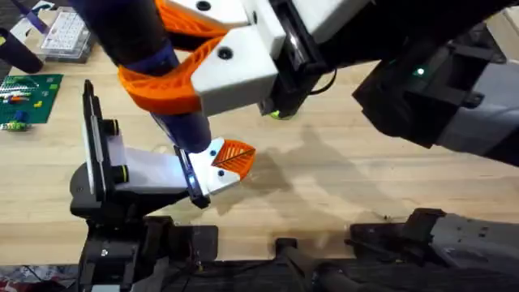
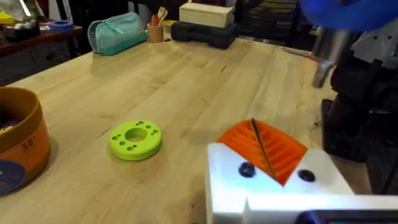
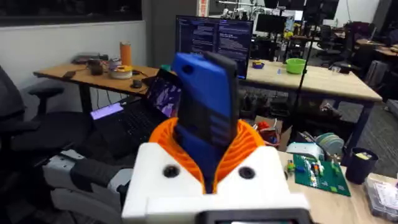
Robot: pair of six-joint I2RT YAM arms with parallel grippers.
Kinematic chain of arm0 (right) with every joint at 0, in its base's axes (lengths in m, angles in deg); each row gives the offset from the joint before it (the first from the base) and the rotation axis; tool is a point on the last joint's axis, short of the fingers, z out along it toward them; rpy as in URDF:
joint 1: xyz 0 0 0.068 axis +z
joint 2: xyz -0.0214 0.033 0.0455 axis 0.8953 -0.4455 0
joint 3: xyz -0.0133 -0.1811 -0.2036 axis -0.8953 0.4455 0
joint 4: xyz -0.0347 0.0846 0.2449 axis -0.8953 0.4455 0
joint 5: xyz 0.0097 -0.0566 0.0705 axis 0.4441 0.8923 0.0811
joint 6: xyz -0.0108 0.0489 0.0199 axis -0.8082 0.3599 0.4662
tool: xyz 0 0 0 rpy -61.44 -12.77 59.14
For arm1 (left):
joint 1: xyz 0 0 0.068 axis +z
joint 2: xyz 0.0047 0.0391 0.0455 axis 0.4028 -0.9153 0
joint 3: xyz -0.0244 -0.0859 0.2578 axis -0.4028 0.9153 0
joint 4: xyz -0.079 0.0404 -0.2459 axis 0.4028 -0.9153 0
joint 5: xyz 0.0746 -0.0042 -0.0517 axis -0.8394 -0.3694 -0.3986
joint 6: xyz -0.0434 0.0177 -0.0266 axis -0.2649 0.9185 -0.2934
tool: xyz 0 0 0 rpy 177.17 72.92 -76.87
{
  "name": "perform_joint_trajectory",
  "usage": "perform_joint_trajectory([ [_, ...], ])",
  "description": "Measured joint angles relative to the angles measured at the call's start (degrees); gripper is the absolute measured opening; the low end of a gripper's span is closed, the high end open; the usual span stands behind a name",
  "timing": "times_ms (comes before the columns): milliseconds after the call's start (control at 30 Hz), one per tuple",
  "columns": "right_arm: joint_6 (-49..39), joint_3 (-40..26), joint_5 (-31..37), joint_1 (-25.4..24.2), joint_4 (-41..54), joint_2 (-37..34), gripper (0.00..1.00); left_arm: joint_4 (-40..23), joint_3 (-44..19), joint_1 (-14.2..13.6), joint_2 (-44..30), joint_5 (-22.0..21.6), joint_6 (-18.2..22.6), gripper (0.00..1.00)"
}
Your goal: Pick up the gripper from the table and insert it into the empty holder that is missing its gripper. Then pick up a screw, insert it into the mounting hole, and use the screwdriver to tighten it. Finally, clean up the table by picking up the vegetable and placing it into the bucket.
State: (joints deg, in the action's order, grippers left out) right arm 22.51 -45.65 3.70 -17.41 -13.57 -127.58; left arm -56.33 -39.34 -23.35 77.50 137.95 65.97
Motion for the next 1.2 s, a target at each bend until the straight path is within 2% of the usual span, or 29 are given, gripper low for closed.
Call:
perform_joint_trajectory([
  [767,-0.10,-0.02,-0.03,0.00,0.07,-0.41,0.046,0.00,0.00,0.00,0.00,0.00,0.00,0.017],
  [1200,-3.51,-0.02,-2.13,-0.84,1.81,-2.21,0.046,0.00,0.00,0.00,0.00,0.00,0.00,0.017],
])
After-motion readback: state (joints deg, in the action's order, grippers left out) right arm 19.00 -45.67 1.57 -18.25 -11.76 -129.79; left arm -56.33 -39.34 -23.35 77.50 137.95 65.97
